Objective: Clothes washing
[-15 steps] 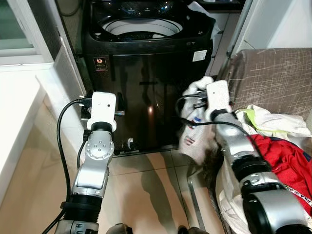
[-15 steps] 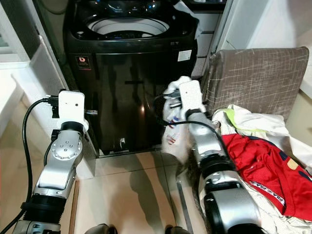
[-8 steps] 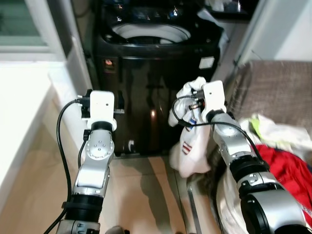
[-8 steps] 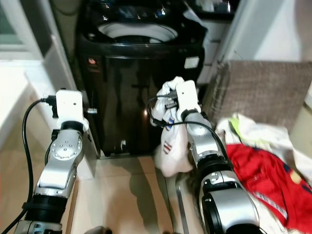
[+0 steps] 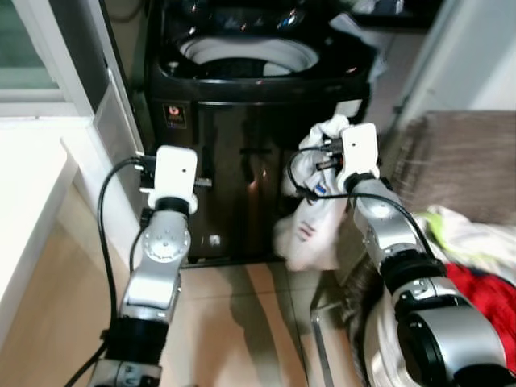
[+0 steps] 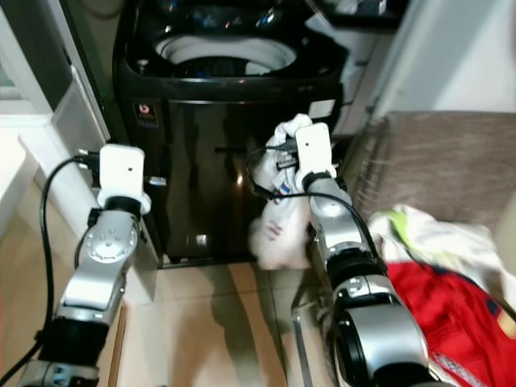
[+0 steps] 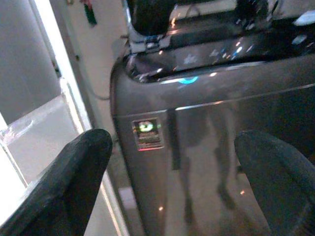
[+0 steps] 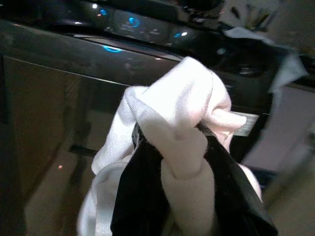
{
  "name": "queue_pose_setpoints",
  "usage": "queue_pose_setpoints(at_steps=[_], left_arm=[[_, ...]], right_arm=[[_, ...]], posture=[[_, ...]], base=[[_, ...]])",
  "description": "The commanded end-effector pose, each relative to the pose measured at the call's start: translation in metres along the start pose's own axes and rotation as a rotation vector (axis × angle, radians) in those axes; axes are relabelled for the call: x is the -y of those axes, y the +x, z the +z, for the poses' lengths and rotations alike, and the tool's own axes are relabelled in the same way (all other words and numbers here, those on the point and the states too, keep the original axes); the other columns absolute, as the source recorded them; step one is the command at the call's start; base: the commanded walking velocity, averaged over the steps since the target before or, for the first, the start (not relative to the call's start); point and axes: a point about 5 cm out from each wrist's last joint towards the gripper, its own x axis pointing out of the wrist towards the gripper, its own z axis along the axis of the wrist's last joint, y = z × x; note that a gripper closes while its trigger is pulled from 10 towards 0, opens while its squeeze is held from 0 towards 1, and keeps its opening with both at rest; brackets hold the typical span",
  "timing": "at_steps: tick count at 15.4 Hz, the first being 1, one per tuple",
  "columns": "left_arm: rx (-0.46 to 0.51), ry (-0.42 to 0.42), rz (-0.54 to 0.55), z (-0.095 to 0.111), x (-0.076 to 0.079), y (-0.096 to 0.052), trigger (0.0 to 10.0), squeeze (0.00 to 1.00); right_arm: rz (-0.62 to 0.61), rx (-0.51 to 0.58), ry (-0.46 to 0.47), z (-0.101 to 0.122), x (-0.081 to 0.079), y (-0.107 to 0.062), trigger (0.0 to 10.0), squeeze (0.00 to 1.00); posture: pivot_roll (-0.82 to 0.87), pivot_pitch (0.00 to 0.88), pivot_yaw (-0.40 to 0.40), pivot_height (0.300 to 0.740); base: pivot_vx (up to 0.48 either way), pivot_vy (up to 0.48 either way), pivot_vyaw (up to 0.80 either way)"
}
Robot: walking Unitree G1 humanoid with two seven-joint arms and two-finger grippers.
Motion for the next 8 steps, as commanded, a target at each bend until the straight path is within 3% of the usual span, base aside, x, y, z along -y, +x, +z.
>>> queue_pose_setpoints(at_steps=[1,6,8], left_arm=[[0.017,-0.002,-0.006,0.005,0.0,0.001,10.0,0.0],[0.024,0.003,-0.024,0.005,0.002,-0.001,10.0,0.0],[0.048,0.001,-0.032,0.008,0.003,0.0,10.0,0.0]], right_arm=[[0.001,0.045,0.005,0.011,0.0,0.005,10.0,0.0],[0.007,0.044,0.015,0.007,-0.002,0.002,10.0,0.0],[-0.007,0.094,0.021,0.019,0.001,0.005,10.0,0.0]], posture=[[0.02,0.0,-0.056,0.74],[0.02,0.0,-0.049,0.74],[0.02,0.0,-0.049,0.74]], base=[[0.48,0.0,0.0],[0.48,0.0,0.0],[0.48,0.0,0.0]])
